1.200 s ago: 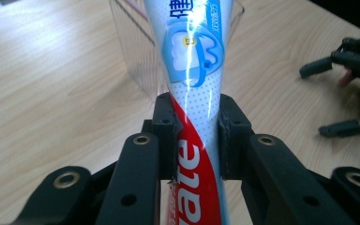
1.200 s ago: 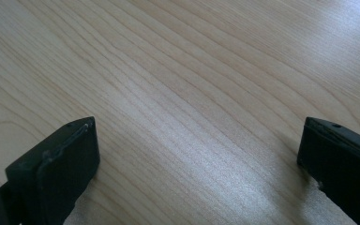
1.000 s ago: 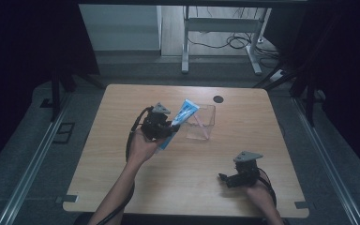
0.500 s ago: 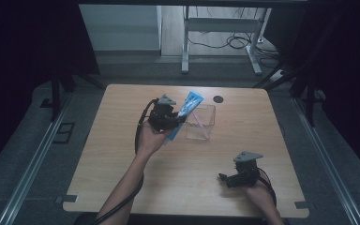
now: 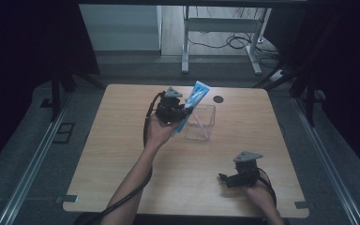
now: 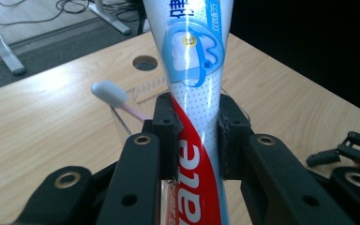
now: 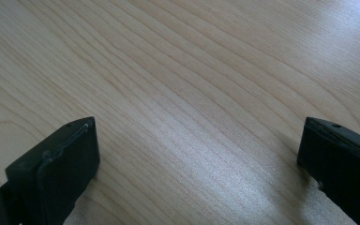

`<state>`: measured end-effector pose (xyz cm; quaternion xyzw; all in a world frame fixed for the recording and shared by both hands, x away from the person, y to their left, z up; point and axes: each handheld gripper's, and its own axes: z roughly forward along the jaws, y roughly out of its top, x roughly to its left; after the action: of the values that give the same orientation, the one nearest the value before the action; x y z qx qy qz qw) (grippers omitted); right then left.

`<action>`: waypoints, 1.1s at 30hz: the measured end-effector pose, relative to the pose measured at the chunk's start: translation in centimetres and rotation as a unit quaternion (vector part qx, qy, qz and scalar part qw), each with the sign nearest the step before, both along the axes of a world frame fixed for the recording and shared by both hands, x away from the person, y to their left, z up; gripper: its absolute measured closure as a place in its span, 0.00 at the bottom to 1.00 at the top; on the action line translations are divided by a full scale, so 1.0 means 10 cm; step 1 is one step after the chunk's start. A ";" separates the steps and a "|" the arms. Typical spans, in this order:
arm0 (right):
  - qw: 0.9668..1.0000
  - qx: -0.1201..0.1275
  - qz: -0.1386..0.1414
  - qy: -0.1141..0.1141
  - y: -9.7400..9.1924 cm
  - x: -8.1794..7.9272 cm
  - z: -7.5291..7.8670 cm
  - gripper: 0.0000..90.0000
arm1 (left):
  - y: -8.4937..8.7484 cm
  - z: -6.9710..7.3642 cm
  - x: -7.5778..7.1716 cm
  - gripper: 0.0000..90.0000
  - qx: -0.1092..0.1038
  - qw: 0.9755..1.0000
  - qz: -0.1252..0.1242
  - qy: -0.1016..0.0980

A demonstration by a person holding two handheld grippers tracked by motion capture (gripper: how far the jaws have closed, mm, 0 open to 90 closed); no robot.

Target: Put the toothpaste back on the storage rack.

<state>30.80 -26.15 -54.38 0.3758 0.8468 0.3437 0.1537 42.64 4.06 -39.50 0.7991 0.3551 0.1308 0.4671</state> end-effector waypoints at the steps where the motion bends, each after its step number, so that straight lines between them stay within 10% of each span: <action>1: 1.000 0.000 0.000 0.000 0.00 0.00 0.00 0.00 | -0.01 0.01 0.02 0.81 -0.004 1.000 0.000 -0.001; 33: 1.000 0.000 0.000 0.000 0.00 0.00 0.00 0.00 | -0.41 0.00 0.41 0.82 -0.038 0.997 0.012 -0.059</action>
<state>30.79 -26.15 -54.38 0.3761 0.8466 0.3438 0.1536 46.72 -0.07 -39.48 0.7676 0.3408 0.1697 0.5155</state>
